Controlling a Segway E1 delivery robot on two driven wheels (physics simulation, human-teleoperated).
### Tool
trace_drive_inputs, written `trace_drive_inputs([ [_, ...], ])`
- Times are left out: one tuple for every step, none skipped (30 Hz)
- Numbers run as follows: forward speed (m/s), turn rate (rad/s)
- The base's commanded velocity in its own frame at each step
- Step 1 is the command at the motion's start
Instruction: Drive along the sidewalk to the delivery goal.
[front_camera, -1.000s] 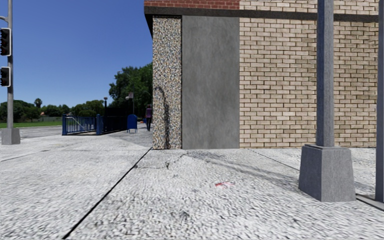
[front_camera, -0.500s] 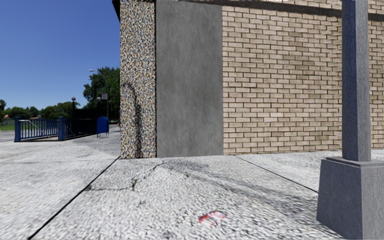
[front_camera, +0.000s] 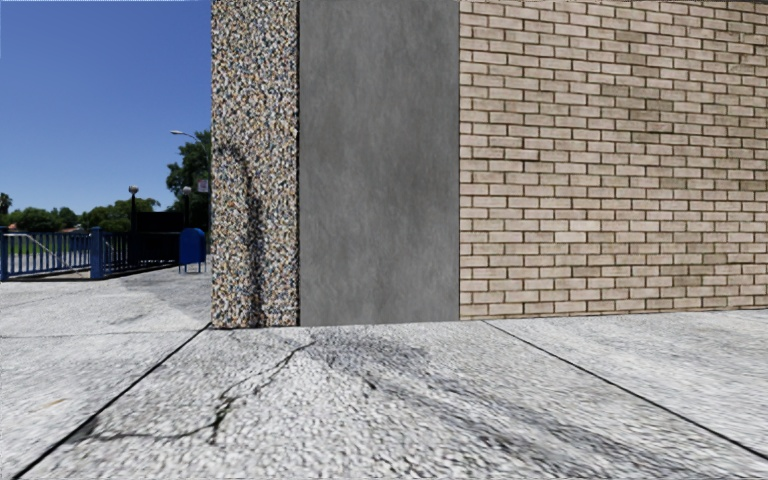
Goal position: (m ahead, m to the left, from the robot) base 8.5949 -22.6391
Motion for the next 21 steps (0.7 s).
trace_drive_inputs([
  [1.46,-0.07],
  [1.46,-0.21],
  [1.46,-0.32],
  [1.46,-0.4],
  [1.46,-0.4],
  [1.47,-0.49],
  [1.47,-0.53],
  [1.47,-0.53],
  [1.47,-0.53],
  [1.47,-0.54],
  [1.47,-0.54],
  [1.47,-0.54],
  [1.47,-0.57],
  [1.47,-0.57],
  [1.47,-0.6],
  [1.47,-0.61],
  [1.47,-0.64],
  [1.47,-0.64],
  [1.47,-0.67],
  [1.47,-0.68],
  [1.47,-0.68],
])
